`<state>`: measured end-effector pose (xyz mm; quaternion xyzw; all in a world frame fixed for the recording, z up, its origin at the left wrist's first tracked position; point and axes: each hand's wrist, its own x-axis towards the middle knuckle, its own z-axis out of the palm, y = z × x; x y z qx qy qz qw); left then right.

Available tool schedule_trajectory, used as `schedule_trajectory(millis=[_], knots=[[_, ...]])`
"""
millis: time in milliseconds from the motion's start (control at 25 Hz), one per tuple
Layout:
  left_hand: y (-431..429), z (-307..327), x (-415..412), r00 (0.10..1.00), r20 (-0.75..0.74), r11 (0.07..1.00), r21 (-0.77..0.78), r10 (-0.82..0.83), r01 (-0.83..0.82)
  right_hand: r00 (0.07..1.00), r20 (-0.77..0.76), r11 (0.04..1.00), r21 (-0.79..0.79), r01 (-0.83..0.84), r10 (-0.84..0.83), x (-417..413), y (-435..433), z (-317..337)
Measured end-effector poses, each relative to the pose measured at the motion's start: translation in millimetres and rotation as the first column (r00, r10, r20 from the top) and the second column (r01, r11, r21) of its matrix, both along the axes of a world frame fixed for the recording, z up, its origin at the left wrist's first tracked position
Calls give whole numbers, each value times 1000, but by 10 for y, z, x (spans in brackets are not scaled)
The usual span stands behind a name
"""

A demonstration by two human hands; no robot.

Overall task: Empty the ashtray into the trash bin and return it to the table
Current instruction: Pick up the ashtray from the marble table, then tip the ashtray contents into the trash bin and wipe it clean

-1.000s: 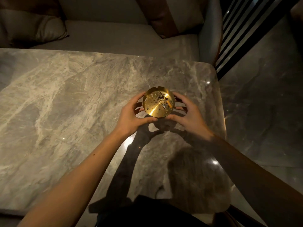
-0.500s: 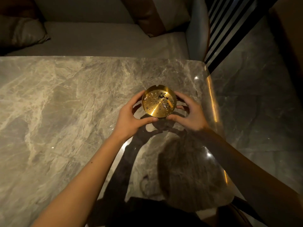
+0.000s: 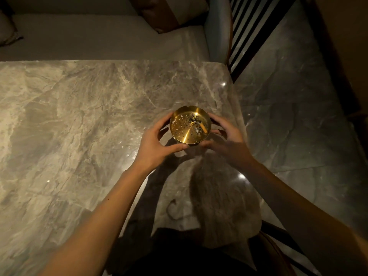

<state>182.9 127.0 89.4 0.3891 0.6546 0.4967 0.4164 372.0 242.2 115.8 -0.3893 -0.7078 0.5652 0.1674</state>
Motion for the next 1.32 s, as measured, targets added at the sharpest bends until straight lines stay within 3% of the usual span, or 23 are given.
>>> schedule_trajectory(millis=[200,520,720,1000,1320], knots=[[477,-152,865,999,-10,996,-76,49,-50,997,-8,992,99,-72,73,830,559,-235],[1391,-206,2377,999,0,991,-125,51,-51,994,67,996,-5,-87,87,2288,1569,-436],[1832,-272,2692,999,30,993,-114,17,-13,997,74,999,9,-36,36,2663,1892,-497],[2035,-733,2902,974,224,973,-212,-38,86,986,128,985,-119,124,-108,2946,1849,-880],[2174,-1488,3260,933,350,934,-355,88,45,981,182,940,-316,128,-72,3160,2075,-1686]])
